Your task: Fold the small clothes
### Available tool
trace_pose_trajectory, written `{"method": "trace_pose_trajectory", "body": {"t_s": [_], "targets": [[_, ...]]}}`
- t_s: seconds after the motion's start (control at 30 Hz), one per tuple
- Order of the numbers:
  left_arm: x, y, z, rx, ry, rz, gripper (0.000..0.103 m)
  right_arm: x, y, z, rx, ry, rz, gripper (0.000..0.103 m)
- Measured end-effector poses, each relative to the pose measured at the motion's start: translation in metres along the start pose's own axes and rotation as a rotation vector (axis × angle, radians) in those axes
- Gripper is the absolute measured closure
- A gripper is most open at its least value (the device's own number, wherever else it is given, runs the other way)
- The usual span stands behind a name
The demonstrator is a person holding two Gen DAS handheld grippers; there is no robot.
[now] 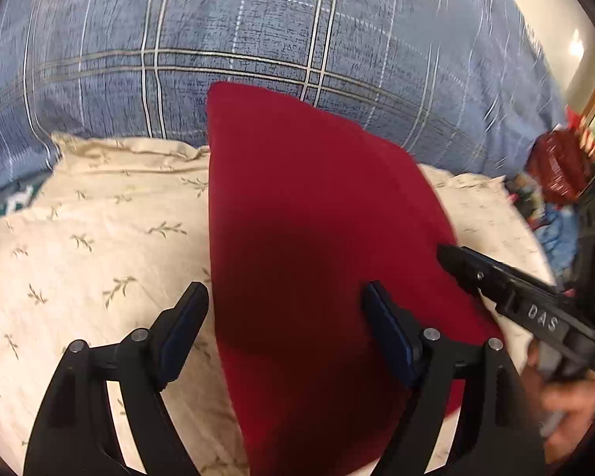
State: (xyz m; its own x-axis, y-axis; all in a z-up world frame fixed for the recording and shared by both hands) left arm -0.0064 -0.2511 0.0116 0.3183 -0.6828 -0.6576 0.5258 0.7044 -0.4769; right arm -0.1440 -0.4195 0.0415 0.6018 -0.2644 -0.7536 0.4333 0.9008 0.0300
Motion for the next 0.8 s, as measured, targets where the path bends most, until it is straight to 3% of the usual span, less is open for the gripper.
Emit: {"method": "trace_pose_trajectory", "body": {"t_s": [0.07, 0.13, 0.23, 0.47, 0.6, 0.63, 0.67, 0.7, 0.73, 0.8], "targets": [[-0.009, 0.007, 0.001, -0.027, -0.012, -0.052, 0.021, -0.006, -0.015, 0.003, 0.052, -0.029, 0.014, 0.022], [-0.015, 0.017, 0.001, -0.046, -0.025, -0.073, 0.02, -0.008, -0.027, 0.006, 0.103, -0.05, 0.034, 0.011], [-0.012, 0.026, 0.002, -0.073, -0.006, -0.103, 0.019, 0.004, -0.044, 0.008, 0.152, -0.008, 0.121, 0.011], [0.009, 0.027, -0.001, -0.088, 0.049, -0.183, 0.016, 0.037, -0.031, 0.013, 0.141, 0.053, 0.254, 0.011], [0.016, 0.027, 0.0, -0.079, 0.055, -0.198, 0.013, 0.045, -0.017, 0.015, 0.086, 0.059, 0.272, 0.01], [0.018, 0.026, 0.001, -0.075, 0.057, -0.199, 0.013, 0.046, -0.012, 0.016, 0.065, 0.057, 0.27, 0.014], [0.018, 0.025, 0.002, -0.074, 0.054, -0.202, 0.014, 0.047, -0.007, 0.017, 0.052, 0.058, 0.265, 0.027], [0.019, 0.023, 0.002, -0.068, 0.055, -0.213, 0.02, 0.046, -0.004, 0.018, 0.05, 0.056, 0.267, 0.036], [0.018, 0.02, 0.002, -0.059, 0.062, -0.224, 0.032, 0.044, -0.001, 0.018, 0.054, 0.061, 0.28, 0.04], [0.012, 0.012, 0.002, -0.033, 0.053, -0.204, 0.042, 0.034, 0.008, 0.019, 0.033, 0.034, 0.235, 0.05]]}}
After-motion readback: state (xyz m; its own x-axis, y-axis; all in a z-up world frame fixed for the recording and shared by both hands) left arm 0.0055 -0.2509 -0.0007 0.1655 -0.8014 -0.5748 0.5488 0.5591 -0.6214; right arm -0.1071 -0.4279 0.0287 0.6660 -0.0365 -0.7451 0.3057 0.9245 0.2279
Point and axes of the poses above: each gripper's, at about its wrist camera, not at the fingertips, and x roughly the way its jaws point, y to its left, z to its top, the point moved 1 cm from there along x, roughly the way its jaws point, and after that the axes turned 14 degrees about -z, right-handed, at the moved point
